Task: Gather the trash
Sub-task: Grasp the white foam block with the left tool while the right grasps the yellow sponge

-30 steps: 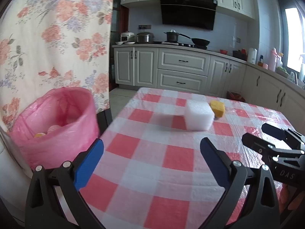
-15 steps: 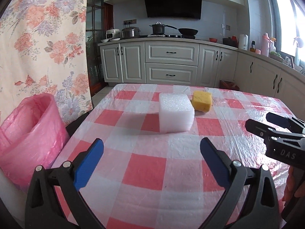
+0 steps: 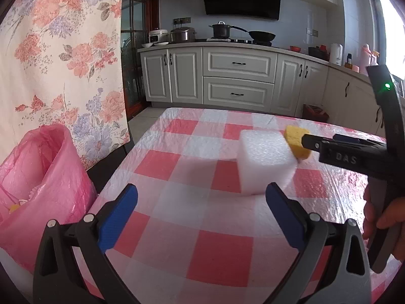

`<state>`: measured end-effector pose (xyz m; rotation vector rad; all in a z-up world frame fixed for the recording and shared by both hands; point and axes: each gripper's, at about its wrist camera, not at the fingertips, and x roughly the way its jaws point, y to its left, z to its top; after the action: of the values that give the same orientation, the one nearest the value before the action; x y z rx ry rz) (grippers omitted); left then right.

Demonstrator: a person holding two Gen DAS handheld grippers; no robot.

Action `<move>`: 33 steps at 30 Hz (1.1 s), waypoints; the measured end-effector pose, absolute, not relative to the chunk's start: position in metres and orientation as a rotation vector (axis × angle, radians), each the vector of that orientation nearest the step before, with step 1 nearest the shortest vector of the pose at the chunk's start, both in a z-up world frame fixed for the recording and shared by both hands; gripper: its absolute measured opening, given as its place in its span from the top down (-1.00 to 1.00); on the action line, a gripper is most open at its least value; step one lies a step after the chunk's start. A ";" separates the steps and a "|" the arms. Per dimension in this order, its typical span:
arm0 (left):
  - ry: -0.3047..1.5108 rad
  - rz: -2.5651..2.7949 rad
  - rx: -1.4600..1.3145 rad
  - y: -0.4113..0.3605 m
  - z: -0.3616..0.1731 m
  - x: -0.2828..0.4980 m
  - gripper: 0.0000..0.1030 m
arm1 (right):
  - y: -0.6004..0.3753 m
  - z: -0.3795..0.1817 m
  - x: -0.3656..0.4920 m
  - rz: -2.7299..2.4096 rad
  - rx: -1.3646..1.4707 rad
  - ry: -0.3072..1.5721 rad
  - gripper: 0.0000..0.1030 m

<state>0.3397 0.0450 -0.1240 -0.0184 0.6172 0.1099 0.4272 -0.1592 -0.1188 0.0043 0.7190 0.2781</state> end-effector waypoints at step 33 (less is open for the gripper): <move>0.794 -0.015 0.043 -0.035 -0.146 0.436 -0.19 | -0.249 -0.127 0.405 0.180 0.115 0.769 0.10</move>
<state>0.4355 -0.0351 -0.1460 0.0429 0.7941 -0.0149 0.4047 -0.2488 -0.1274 0.1155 0.7693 0.1799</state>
